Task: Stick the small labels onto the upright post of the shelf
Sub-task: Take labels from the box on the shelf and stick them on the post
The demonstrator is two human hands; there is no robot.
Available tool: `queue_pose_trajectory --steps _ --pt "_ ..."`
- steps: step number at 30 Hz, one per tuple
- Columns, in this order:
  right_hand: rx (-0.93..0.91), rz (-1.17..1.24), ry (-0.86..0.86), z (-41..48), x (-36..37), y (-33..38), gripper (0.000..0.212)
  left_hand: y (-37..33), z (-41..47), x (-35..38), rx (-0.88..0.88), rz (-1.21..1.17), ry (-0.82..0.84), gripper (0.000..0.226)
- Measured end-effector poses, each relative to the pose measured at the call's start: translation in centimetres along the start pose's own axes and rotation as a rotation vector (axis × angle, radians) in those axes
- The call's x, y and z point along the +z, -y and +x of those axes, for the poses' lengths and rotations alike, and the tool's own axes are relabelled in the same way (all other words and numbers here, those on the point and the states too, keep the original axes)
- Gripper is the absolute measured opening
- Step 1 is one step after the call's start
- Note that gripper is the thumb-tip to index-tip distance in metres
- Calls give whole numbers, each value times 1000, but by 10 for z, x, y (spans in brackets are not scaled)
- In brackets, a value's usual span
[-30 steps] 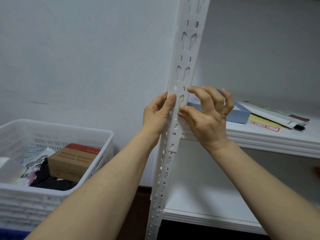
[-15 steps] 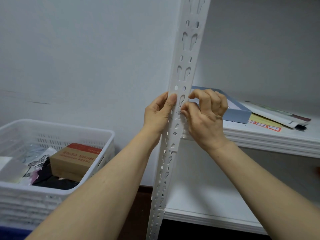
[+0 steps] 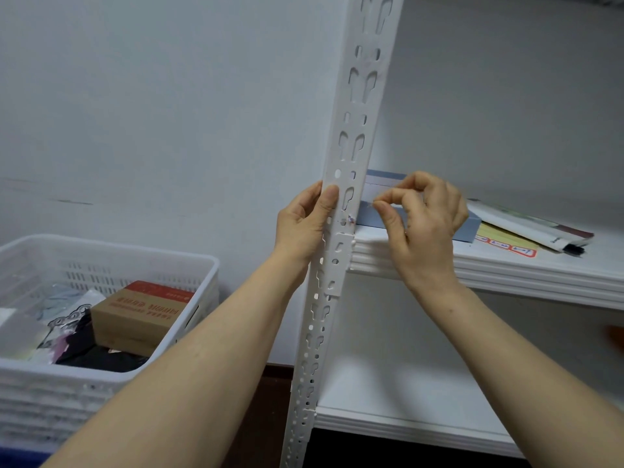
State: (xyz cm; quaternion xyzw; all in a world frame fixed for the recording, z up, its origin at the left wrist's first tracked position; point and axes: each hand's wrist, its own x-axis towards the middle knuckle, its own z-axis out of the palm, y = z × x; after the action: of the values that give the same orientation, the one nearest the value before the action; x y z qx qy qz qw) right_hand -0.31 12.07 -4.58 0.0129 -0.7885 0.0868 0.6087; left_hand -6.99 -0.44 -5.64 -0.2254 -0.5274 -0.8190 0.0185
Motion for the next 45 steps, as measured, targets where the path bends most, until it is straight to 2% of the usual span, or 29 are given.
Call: queue_pose_trajectory --steps 3,6,8,9,11,13,15,18,23,29,33,39,45 --pt "228 145 154 0 -12 -1 24 -2 -3 2 0 9 -23 31" --pt "472 406 297 2 -23 -5 15 -4 -6 7 -19 14 -58 37" --pt "576 563 325 2 -29 -6 16 -1 -8 11 32 136 -129 43" --pt "627 628 325 2 -32 -7 18 0 -11 14 120 302 -204 45" --pt "741 743 316 2 -35 -10 22 -1 -19 19 428 612 -336 44" --pt "810 820 306 4 -38 -12 23 -3 -22 26 678 656 -221 41" --pt "841 864 304 5 -42 -13 21 -4 -25 37 756 654 -3 36" --pt "863 887 296 6 -50 -13 19 -3 -28 53 736 674 116 34" --pt "930 916 284 10 -67 -19 16 0 -32 66 670 599 146 32" --pt "1139 1012 282 16 -76 -26 24 1 -28 82 705 558 95 24" --pt "1260 1129 332 20 -86 -31 14 0 -26 90 696 560 108 21" --pt "1324 1270 440 26 -101 -37 43 -7 -23 103 500 593 143 14" --pt "1216 1294 469 29 -107 -39 61 -22 -24 119 292 623 147 16"
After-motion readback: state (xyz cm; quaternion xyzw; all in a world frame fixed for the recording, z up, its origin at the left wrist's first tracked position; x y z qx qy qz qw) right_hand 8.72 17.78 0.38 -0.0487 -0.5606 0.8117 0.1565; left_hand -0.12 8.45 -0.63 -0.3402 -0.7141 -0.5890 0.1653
